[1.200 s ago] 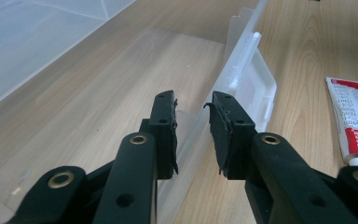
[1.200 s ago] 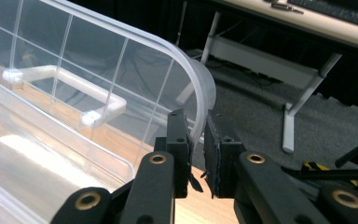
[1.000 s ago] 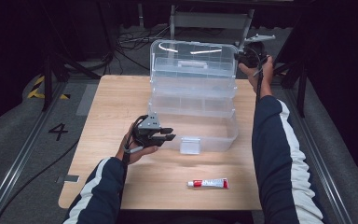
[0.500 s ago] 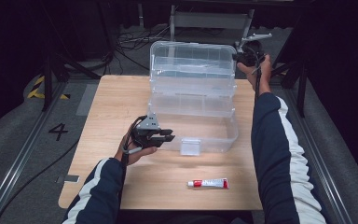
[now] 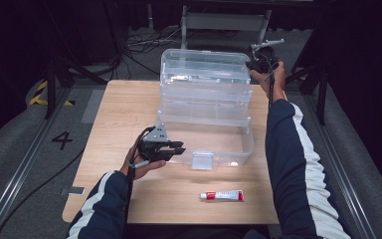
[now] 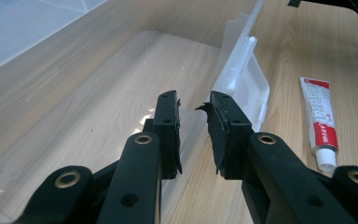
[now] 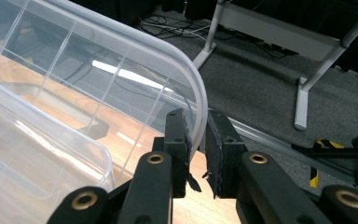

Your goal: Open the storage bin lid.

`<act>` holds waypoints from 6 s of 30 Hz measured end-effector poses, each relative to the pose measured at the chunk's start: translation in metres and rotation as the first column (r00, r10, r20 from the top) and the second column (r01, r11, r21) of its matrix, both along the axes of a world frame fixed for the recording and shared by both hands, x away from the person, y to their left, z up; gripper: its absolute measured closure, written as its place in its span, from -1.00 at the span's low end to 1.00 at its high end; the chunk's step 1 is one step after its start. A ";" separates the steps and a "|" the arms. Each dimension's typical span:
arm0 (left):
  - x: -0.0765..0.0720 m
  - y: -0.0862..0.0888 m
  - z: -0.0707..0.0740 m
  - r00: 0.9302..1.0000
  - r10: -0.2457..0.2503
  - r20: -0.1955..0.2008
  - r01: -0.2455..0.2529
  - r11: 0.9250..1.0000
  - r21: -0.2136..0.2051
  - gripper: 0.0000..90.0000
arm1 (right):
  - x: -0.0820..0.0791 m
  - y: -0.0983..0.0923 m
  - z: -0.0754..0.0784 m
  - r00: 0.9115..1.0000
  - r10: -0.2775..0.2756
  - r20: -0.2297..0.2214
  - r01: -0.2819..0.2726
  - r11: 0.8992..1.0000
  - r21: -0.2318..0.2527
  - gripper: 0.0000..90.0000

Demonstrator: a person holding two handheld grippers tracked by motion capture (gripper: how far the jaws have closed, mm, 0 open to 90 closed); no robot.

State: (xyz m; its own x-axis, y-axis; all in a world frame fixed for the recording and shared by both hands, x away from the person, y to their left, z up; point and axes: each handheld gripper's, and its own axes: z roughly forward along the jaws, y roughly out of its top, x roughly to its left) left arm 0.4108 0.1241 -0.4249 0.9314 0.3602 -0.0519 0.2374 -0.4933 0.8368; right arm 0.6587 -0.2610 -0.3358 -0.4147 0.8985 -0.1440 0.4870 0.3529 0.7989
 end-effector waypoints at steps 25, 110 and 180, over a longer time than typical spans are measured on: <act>-0.001 0.001 -0.001 1.000 -0.006 0.002 0.006 1.000 -0.007 0.65 | 0.019 -0.004 -0.030 0.998 -0.015 -0.057 0.016 1.000 0.020 0.76; -0.001 -0.002 0.001 1.000 -0.019 0.016 0.019 0.999 0.028 0.62 | -0.120 -0.020 0.018 0.983 0.161 0.084 -0.159 0.987 -0.027 0.94; -0.001 -0.005 0.001 0.999 -0.029 0.030 0.027 0.998 0.057 0.60 | -0.284 -0.016 -0.015 0.893 0.450 0.002 -0.449 0.891 -0.076 0.03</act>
State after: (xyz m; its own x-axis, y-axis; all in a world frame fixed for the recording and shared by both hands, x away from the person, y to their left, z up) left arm 0.4096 0.1188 -0.4238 0.9419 0.3358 -0.0034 0.1975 -0.5458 0.8143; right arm 0.3751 -0.2767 -0.3513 -0.7682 0.6040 -0.2124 0.2479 0.5865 0.7711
